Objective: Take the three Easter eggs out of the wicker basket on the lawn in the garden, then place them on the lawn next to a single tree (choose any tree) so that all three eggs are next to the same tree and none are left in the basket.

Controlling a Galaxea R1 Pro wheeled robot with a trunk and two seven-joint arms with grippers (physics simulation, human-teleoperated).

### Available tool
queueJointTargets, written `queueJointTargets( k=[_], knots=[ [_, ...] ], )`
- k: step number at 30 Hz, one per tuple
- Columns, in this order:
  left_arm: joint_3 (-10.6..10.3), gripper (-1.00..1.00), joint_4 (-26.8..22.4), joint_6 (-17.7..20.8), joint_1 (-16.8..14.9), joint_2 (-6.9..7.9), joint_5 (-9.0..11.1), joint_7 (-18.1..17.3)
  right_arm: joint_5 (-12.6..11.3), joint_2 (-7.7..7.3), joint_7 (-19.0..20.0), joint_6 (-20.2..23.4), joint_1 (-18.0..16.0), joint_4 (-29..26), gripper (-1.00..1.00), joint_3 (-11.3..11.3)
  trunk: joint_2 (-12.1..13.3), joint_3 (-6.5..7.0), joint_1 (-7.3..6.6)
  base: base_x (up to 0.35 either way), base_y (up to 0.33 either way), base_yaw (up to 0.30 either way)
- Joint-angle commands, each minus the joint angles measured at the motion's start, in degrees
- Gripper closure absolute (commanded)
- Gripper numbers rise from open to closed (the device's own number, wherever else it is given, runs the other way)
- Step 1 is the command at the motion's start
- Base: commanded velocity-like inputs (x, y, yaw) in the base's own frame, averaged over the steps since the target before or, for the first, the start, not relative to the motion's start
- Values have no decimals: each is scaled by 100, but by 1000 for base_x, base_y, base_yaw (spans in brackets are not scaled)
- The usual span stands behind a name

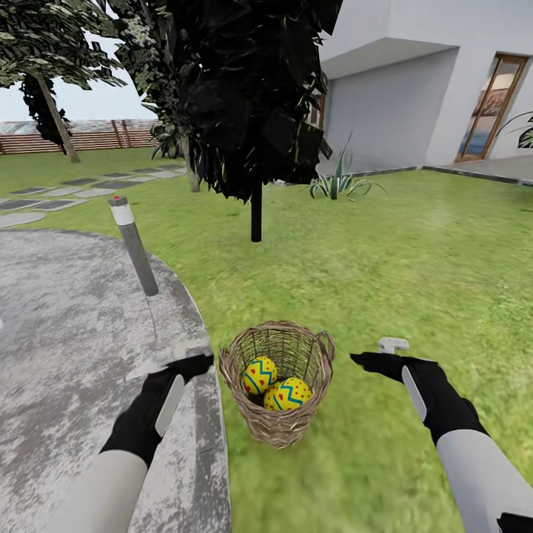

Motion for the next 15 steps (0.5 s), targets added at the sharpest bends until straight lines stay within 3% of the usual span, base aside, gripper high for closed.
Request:
queueJointTargets(
  k=[1,6,15],
  knots=[
    [10,-100,-19,61,31,-5,48,3,-2,-6,44,42,-2,-9,-100,-8,-2,-5,-1,0,0,0],
    [0,-100,-35,222,88,-14,26,-37,10,-17,54,53,-2,-14,-100,-7,-2,-5,-1,93,-201,0],
    [12,-100,-195,511,83,-17,53,-38,10,-18,40,57,-2,-19,-100,-10,-2,-5,-1,247,-248,0]
  ],
)
